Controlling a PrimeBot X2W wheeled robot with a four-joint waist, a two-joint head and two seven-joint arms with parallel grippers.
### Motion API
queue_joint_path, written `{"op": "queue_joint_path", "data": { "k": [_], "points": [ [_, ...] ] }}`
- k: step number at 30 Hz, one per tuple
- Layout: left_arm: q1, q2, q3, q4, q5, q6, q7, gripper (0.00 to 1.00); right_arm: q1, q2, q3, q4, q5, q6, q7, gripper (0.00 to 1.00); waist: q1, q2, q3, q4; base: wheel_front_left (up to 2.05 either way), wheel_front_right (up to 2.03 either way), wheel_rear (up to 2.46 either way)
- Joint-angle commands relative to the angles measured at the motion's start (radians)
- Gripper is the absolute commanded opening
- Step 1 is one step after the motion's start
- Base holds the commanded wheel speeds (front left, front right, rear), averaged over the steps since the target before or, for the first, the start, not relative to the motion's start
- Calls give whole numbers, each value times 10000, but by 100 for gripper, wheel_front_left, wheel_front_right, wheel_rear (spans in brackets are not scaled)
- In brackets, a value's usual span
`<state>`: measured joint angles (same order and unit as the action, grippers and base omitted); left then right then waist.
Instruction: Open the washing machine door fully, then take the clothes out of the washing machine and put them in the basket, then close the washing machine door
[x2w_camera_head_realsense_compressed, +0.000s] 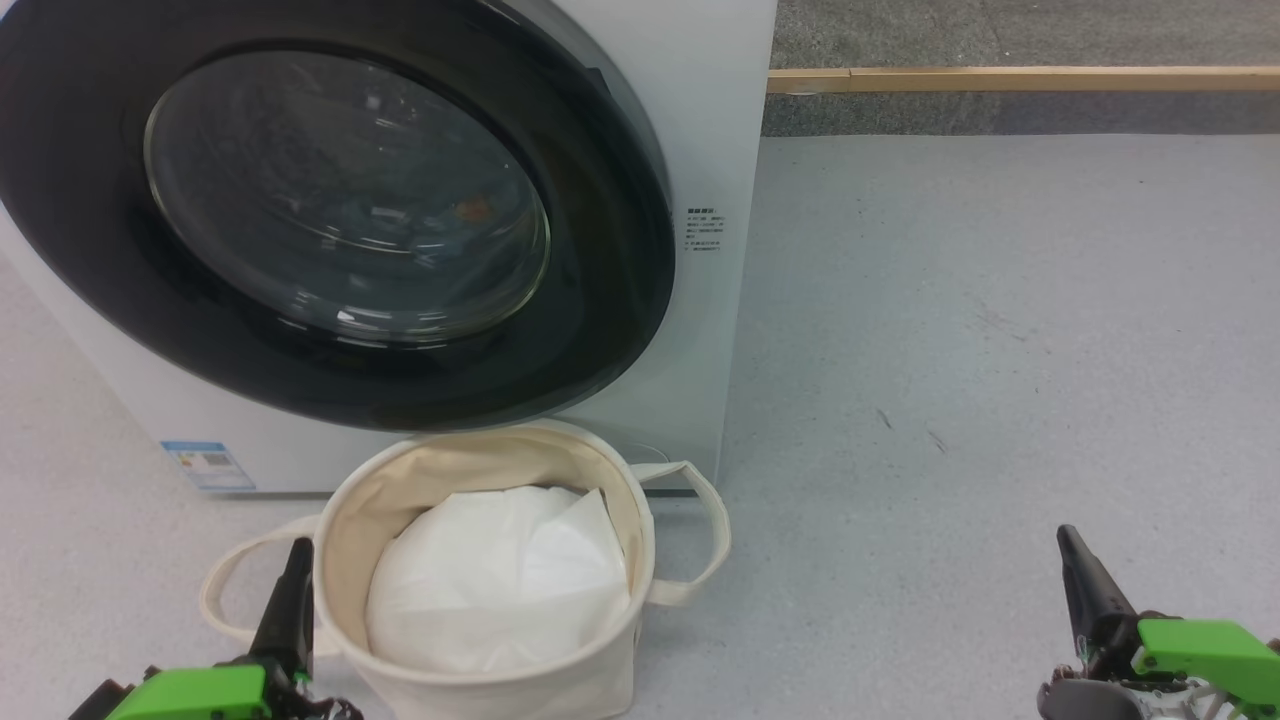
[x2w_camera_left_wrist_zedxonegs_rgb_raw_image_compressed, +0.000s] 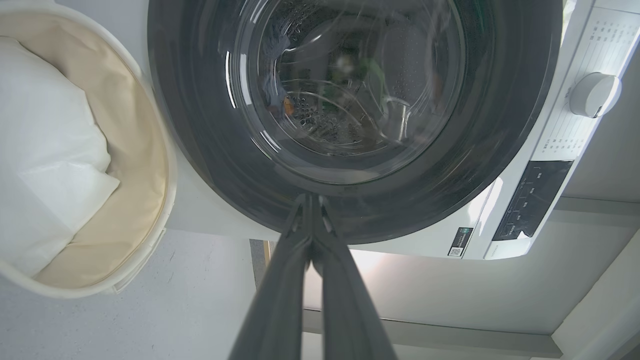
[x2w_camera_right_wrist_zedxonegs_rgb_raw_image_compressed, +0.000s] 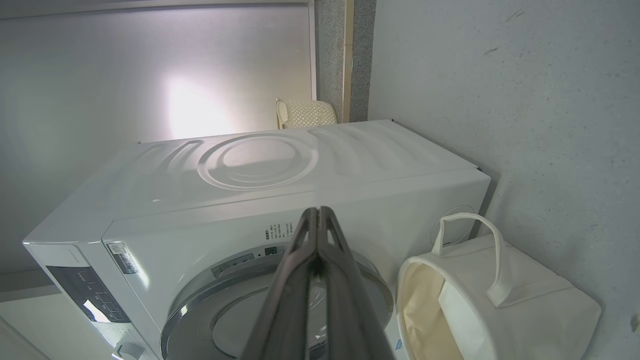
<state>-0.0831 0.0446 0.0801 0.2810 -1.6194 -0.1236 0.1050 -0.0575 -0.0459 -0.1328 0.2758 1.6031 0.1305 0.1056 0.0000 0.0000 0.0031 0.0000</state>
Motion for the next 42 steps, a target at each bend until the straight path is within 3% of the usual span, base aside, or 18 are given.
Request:
{"op": "queue_joint_path", "data": {
  "k": [1,42],
  "points": [
    [-249,56,335,-361,106,-71,81,0,-504,-43,194,-311,58,2,73,0,0,0,0,0,0,0,0],
    [-249,56,335,-362,106,-71,80,0,-504,-43,194,-311,58,2,73,0,0,0,0,0,0,0,0]
  ]
}}
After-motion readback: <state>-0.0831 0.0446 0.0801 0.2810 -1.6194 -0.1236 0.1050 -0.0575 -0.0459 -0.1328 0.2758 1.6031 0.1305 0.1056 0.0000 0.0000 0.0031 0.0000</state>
